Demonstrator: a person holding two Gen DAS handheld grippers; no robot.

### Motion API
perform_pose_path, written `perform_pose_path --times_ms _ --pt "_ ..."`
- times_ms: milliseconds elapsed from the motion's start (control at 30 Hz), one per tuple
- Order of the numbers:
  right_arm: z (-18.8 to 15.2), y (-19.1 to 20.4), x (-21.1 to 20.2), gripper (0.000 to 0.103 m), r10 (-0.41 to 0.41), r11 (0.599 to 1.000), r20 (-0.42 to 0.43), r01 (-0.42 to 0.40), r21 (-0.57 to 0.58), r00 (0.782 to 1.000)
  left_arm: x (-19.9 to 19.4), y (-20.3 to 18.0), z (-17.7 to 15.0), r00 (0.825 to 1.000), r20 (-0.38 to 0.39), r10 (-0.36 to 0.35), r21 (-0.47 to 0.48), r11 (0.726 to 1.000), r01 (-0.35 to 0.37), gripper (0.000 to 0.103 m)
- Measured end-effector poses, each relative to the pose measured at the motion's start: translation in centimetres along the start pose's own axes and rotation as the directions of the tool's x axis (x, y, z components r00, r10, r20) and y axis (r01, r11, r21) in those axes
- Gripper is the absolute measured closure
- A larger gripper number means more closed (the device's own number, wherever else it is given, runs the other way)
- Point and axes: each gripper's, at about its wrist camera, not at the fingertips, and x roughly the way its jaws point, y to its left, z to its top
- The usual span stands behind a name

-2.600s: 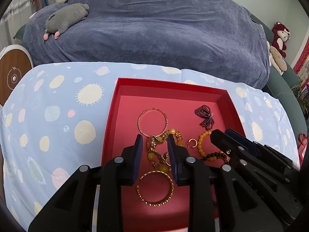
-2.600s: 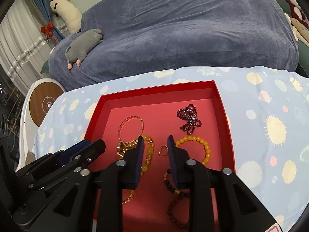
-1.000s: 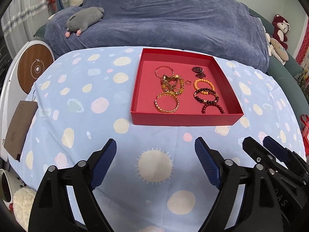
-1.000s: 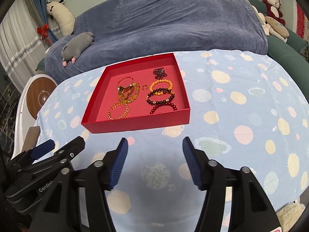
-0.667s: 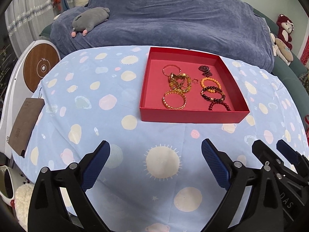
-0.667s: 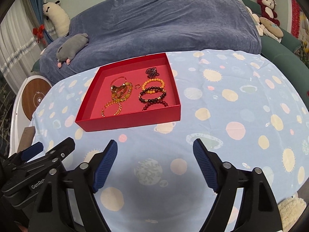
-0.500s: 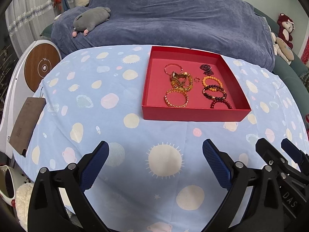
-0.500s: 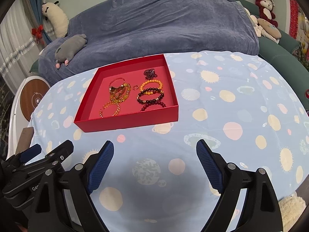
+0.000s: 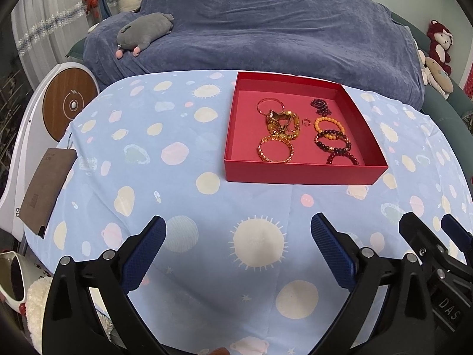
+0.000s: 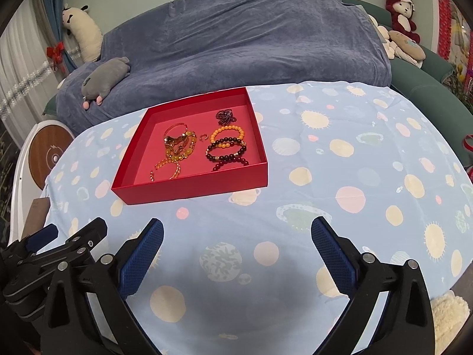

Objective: Organize jewelry

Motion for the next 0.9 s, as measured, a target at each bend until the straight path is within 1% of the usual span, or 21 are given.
perform_pose_path --times_ms 500,900 --pt "-0.05 0.16 0.24 0.006 -0.003 1.000 -0.010 0.003 -0.004 1.000 0.05 0.16 0.17 1.000 0.003 0.003 -0.027 1.000 -0.003 0.007" --pt "-0.26 0.20 0.47 0.006 -0.003 1.000 -0.014 0.003 0.000 1.000 0.15 0.20 0.28 1.000 0.003 0.001 -0.028 1.000 -0.001 0.007"
